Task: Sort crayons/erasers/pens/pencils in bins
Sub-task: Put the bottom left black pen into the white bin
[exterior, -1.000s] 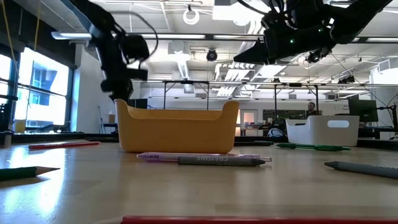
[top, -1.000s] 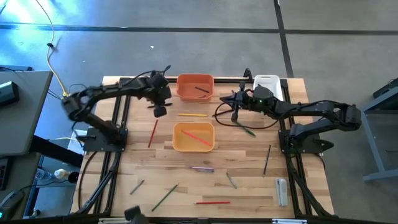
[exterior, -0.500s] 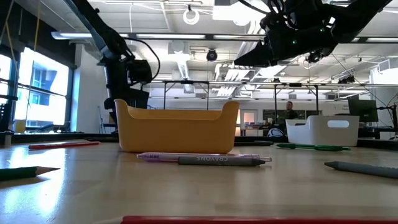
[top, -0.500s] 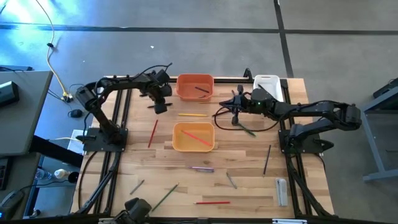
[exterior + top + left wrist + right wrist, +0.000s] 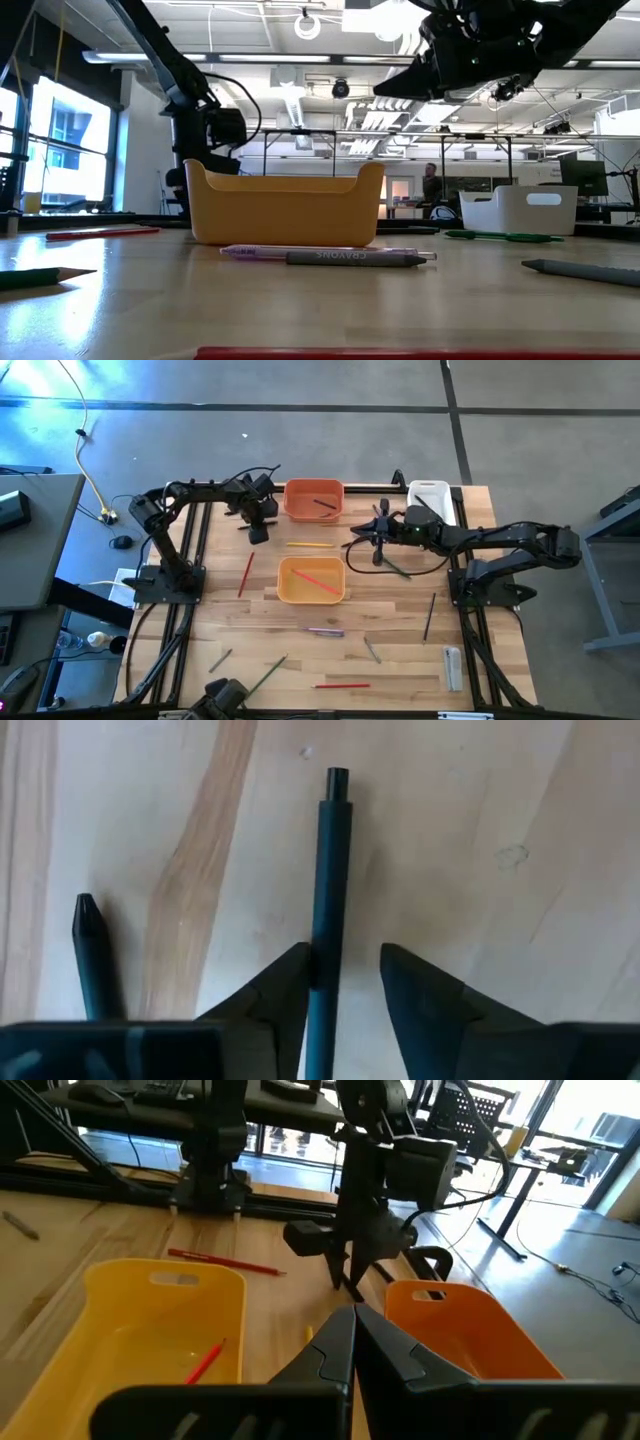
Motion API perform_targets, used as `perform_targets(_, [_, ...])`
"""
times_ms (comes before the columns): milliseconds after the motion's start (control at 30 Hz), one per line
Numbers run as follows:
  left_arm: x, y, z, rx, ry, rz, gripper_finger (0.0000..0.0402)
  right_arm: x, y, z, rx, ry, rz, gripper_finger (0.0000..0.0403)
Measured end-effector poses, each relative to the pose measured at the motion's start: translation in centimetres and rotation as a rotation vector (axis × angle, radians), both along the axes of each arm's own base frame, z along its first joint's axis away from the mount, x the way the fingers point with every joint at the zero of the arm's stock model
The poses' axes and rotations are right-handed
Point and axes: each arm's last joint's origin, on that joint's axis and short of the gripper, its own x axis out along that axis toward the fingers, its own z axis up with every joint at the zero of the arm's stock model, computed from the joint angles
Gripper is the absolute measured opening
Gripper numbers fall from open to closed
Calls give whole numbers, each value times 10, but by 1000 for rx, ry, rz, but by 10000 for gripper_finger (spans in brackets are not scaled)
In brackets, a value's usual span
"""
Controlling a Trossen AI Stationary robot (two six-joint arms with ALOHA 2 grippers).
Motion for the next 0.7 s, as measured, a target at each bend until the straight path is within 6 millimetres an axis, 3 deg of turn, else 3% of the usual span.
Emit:
perform_targets(333, [1, -5, 1, -22, 16, -80, 10, 0, 0, 0, 29, -6, -5, 0])
perform_targets(500, [0, -16, 12, -13, 43, -115, 13, 0, 0, -1, 47, 4, -7, 0])
perform_targets(700, [1, -27, 44, 42, -39, -110, 12, 0, 0, -1, 31, 9, -2, 0])
